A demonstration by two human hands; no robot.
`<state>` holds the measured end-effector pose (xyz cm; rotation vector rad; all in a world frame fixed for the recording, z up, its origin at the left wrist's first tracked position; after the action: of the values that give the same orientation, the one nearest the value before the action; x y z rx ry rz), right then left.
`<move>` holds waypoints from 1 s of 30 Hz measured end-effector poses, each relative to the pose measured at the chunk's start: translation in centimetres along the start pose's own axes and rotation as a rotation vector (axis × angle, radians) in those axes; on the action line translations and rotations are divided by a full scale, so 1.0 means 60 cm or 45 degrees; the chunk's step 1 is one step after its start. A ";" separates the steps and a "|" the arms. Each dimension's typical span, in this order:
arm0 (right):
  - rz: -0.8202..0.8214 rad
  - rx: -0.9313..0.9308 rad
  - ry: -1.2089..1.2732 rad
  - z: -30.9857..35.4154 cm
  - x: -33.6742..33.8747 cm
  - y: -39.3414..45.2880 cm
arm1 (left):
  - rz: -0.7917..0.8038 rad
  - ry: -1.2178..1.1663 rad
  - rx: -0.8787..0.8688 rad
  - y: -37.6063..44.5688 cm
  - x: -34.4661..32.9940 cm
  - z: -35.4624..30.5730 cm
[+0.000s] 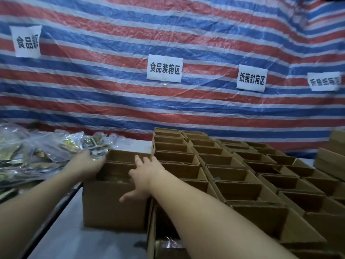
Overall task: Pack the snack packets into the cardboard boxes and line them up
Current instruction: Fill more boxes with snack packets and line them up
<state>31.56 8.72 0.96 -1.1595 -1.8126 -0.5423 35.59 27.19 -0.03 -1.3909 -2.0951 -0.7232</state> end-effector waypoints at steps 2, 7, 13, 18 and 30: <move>-0.314 -0.074 0.267 -0.032 0.042 -0.045 | -0.157 -0.100 -0.170 -0.034 0.032 -0.055; -0.734 -0.250 0.416 -0.146 0.067 -0.208 | -0.190 -0.147 -0.559 -0.162 0.017 -0.253; -0.713 -0.558 0.507 -0.325 -0.056 -0.457 | 0.213 -0.163 -0.922 -0.391 -0.127 -0.476; -0.575 -0.981 0.700 -0.507 -0.198 -0.642 | 0.485 0.040 -1.232 -0.540 -0.273 -0.592; 0.130 -1.244 0.611 -0.600 -0.478 -0.778 | 0.618 0.428 -1.331 -0.682 -0.517 -0.674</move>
<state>11.32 -53.61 -0.83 -1.5405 -1.0385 -1.5921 13.07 -34.12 2.28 -1.9752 -1.0046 -1.7937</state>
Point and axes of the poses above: each hand's wrist, its own y-axis towards the middle knuckle, its own x-axis out of the back of the hand, z = x × y, the point moved 9 cm from there along y, towards the middle knuckle, and after that the axes turned 6 degrees about -y, right-handed, at the moved point
